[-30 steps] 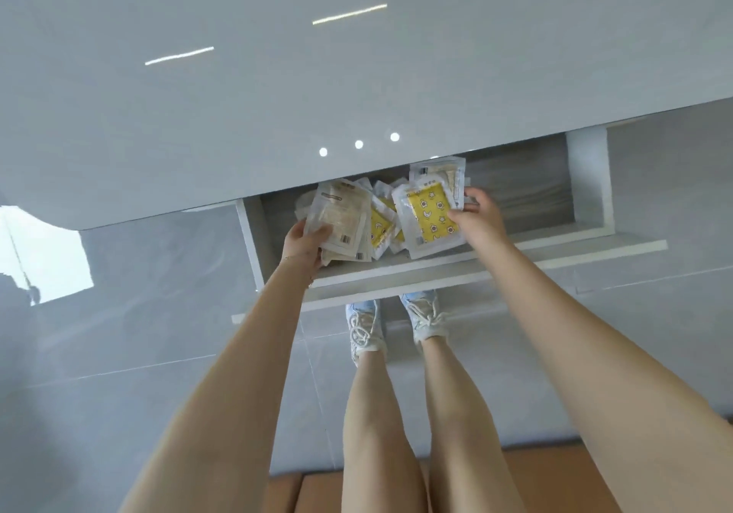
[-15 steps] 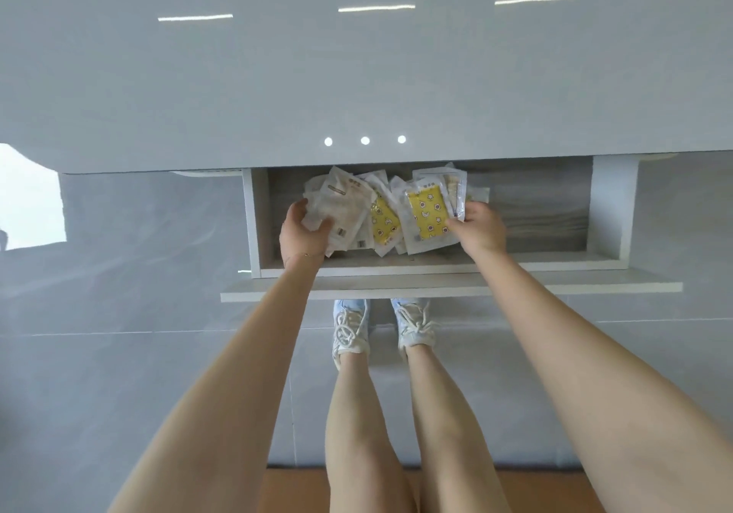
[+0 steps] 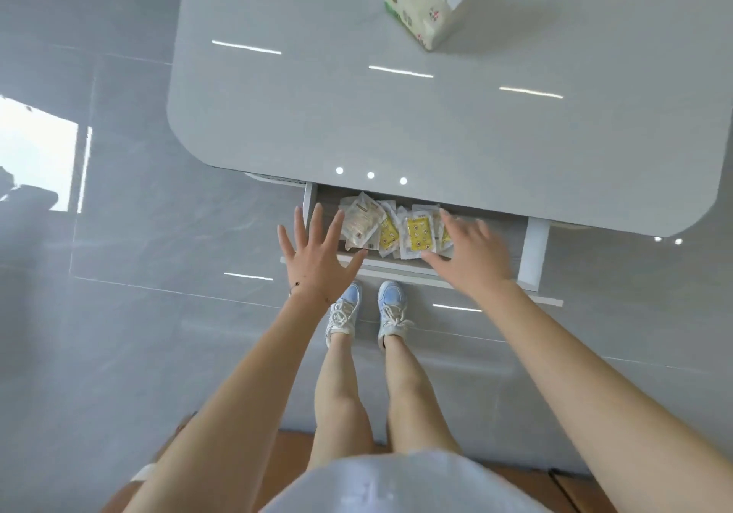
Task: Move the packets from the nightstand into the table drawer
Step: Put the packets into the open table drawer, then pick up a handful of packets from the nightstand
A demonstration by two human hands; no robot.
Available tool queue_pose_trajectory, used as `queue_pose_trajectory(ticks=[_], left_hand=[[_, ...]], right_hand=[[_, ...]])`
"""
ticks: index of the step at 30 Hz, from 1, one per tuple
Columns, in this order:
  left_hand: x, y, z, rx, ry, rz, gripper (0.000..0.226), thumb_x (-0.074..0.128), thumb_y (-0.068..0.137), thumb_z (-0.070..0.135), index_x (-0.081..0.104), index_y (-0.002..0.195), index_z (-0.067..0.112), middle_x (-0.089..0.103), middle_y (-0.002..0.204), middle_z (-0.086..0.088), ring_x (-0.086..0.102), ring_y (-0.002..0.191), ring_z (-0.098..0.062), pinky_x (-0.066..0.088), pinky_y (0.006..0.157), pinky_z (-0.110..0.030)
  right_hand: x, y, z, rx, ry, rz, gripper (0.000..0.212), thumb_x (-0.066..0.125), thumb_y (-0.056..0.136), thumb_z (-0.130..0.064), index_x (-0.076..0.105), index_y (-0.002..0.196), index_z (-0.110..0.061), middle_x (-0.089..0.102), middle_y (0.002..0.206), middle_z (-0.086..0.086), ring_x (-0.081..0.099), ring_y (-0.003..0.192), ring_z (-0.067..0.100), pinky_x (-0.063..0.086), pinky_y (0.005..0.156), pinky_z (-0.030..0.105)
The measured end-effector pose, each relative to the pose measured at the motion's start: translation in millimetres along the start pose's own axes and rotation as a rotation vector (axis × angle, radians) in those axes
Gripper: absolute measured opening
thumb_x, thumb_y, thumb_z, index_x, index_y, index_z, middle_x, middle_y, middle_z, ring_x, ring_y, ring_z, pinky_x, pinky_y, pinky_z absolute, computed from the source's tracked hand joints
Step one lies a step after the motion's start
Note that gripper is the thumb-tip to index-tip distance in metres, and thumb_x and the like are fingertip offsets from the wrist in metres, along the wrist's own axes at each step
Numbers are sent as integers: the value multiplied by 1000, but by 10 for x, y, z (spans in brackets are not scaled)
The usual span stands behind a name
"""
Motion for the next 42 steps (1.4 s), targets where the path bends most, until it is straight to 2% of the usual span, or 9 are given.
queue_pose_trajectory(ticks=[4, 11, 16, 21, 33, 42], left_hand=[[-408, -391, -131, -75, -80, 27, 77, 27, 86, 71, 0, 150, 35, -7, 160, -1, -21, 144, -28, -14, 112, -56], [-844, -894, -736, -279, -201, 61, 80, 25, 84, 74, -2, 149, 37, -10, 160, 0, -21, 144, -26, -17, 110, -56], [-922, -1305, -1483, -421, -349, 108, 78, 33, 85, 70, 1, 149, 39, -12, 159, 1, -20, 145, -25, -12, 113, -57], [-933, -1814, -2478, -582, -429, 189, 79, 37, 84, 70, 4, 149, 40, -9, 160, 1, -17, 145, -25, -10, 113, -57], [-508, -3274, -4777, -921, -554, 206, 78, 34, 84, 72, 5, 149, 38, -7, 160, -1, -13, 146, -26, -8, 113, -58], [-59, -4130, -6026, -1177, -733, 240, 77, 34, 86, 69, 5, 149, 37, -7, 160, 0, -13, 146, -25, -9, 112, -57]], right_hand=[[-384, -326, -343, -30, -53, 17, 83, 38, 87, -69, 8, 152, -28, 23, 158, 4, 16, 145, 32, 25, 113, 49], [-735, -598, -1248, -231, -179, 21, 81, 41, 89, -64, 6, 153, -29, 14, 160, 6, 8, 147, 33, 14, 116, 52], [-756, -816, -2182, -410, -327, 19, 80, 39, 90, -62, 1, 153, -29, 9, 161, 6, 3, 147, 33, 10, 117, 51], [-670, -1061, -3202, -546, -425, 32, 81, 42, 89, -63, 6, 153, -29, 12, 160, 6, 5, 147, 33, 11, 117, 51], [83, -1908, -6020, -796, -563, 19, 78, 46, 88, -61, 11, 152, -32, 17, 159, 6, 7, 148, 31, 14, 116, 50], [806, -2599, -7775, -1016, -729, -14, 76, 44, 89, -60, 10, 152, -34, 13, 160, 5, 3, 148, 30, 6, 117, 52]])
Point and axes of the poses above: each hand's wrist, its own y-axis towards the middle knuckle, its own x-axis out of the palm, z = x × y, the point moved 9 cm from there along y, towards the middle knuckle
